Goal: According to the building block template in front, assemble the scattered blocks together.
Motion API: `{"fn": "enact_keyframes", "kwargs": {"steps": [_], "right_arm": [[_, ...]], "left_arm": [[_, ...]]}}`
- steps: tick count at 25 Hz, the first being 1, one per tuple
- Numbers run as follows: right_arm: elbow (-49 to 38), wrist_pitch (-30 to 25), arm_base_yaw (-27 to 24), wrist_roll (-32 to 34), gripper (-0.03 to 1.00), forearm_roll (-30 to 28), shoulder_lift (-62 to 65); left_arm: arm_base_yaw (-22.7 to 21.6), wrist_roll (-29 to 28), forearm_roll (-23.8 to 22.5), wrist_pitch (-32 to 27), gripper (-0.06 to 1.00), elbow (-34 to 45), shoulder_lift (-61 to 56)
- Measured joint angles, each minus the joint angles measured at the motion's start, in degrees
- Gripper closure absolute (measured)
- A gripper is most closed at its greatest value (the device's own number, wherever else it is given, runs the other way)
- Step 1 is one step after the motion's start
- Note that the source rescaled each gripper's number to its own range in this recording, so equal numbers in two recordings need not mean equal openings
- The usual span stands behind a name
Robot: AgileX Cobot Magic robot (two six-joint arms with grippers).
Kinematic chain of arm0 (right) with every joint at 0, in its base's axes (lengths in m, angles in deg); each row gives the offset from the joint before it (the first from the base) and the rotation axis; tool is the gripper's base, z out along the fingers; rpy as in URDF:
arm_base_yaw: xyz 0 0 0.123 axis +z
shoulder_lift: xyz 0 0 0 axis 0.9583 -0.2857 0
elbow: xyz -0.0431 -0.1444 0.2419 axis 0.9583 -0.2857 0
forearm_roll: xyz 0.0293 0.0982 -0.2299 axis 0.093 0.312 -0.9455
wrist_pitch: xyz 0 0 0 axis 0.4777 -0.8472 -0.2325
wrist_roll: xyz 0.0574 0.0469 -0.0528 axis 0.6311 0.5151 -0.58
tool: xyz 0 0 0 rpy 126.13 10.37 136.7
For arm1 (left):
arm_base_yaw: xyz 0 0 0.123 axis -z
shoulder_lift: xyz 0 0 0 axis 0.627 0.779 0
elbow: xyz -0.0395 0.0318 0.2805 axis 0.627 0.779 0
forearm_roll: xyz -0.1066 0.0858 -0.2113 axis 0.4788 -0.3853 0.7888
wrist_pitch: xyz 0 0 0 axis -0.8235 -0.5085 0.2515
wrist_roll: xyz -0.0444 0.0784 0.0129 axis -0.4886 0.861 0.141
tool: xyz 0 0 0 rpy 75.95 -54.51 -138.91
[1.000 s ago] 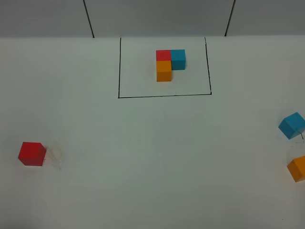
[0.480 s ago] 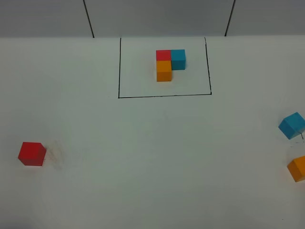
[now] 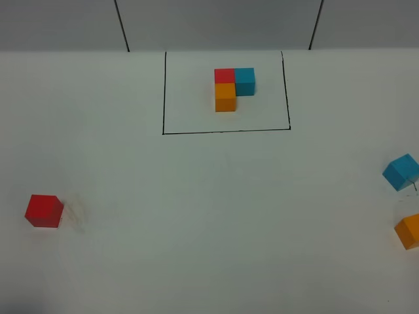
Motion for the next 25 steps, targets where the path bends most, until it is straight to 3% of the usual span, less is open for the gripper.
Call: {"fn": "enact_keyframes", "kwargs": {"steps": [10,19,22,25], "right_arm": [[0.0,0.0,0.0,0.0,0.97,0.0,0.0],[0.0,0.0,0.0,0.0,0.97,0.0,0.0],[0.0,0.0,0.0,0.0,0.97,0.0,0.0],[0.0,0.0,0.0,0.0,0.97,0.0,0.0]], "left_arm": [[0.0,1.3,0.3,4.5,0.27,-12.0,37.5],[0.0,4.4,3.4,13.5,0.27,-15.5,63.2],[0.0,6.2,6.6,16.3,0.27,-15.5,69.3],[0.0,12.3,11.9,19.0,0.27,-15.5,74.4]]}}
